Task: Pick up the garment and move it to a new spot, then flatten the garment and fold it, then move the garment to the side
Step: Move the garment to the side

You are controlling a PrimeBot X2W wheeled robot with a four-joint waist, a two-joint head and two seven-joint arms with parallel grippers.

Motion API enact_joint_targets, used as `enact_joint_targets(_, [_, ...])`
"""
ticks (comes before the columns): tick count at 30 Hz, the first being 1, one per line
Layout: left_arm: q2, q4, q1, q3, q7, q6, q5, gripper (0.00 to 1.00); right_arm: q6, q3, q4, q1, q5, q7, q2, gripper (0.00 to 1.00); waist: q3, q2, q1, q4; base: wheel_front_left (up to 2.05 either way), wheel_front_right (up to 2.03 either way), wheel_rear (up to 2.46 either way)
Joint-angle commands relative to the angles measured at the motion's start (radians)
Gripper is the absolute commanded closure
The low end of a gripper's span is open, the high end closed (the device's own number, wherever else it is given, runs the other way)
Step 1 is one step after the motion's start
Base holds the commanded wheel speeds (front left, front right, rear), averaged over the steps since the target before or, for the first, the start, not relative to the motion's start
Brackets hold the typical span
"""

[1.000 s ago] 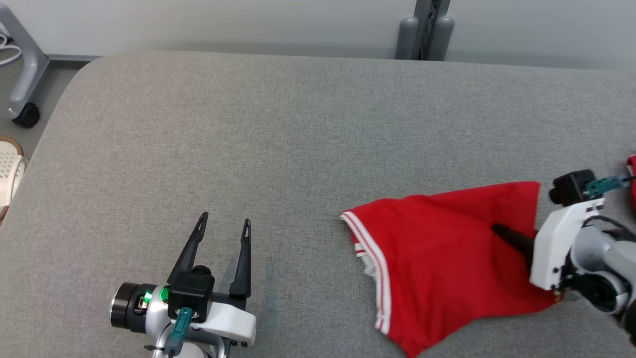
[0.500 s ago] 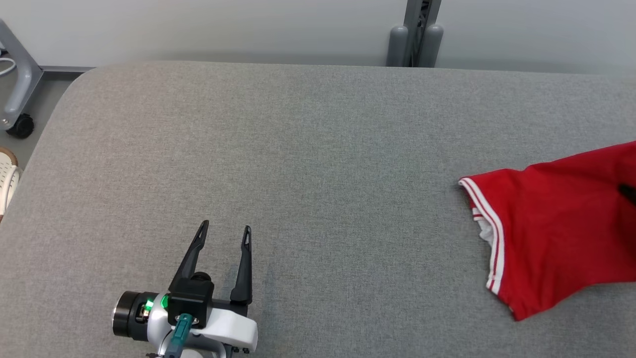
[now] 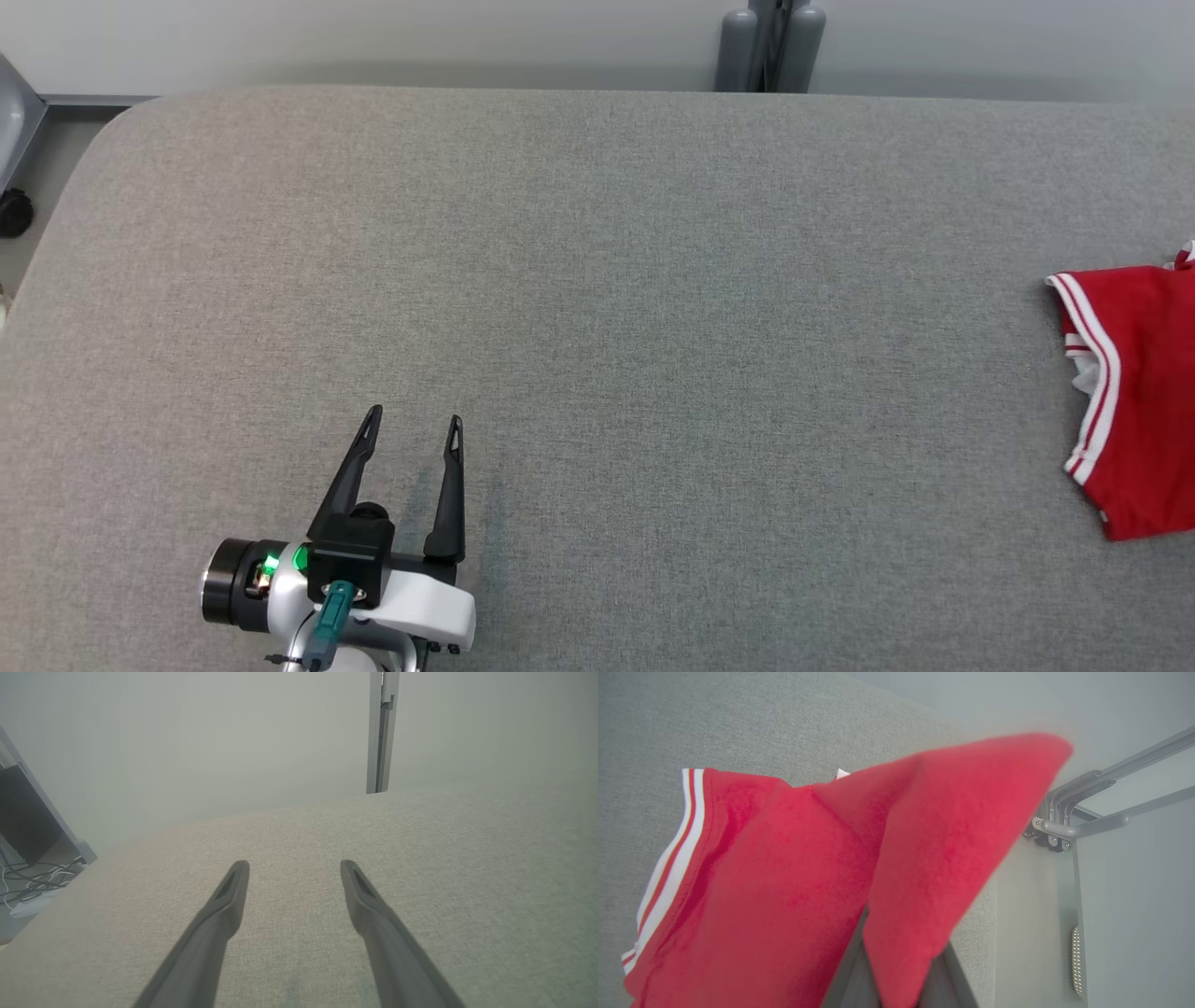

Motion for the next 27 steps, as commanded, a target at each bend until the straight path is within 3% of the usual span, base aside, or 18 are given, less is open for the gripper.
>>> enact_joint_targets(1, [0.003, 0.002, -0.018, 0.005, -0.004, -0.003, 0.009, 0.00, 0.000, 0.001, 0.021, -0.012, -0.020, 0.001, -0.011, 1.00, 0.007, 0.0000, 0.0000, -0.003, 0.00, 0.00, 0.00])
enact_joint_targets(7, [0.004, -0.001, -0.031, 0.013, -0.004, -0.012, 0.023, 0.00, 0.000, 0.004, 0.132, -0.063, -0.127, -0.027, -0.001, 1.00, 0.041, 0.0000, 0.0000, -0.010, 0.00, 0.00, 0.00])
enact_joint_targets(27, [0.026, -0.004, -0.093, 0.025, -0.004, -0.016, 0.049, 0.00, 0.000, 0.007, 0.425, -0.155, -0.345, -0.125, 0.147, 1.00, 0.192, 0.0000, 0.0000, -0.037, 0.00, 0.00, 0.00])
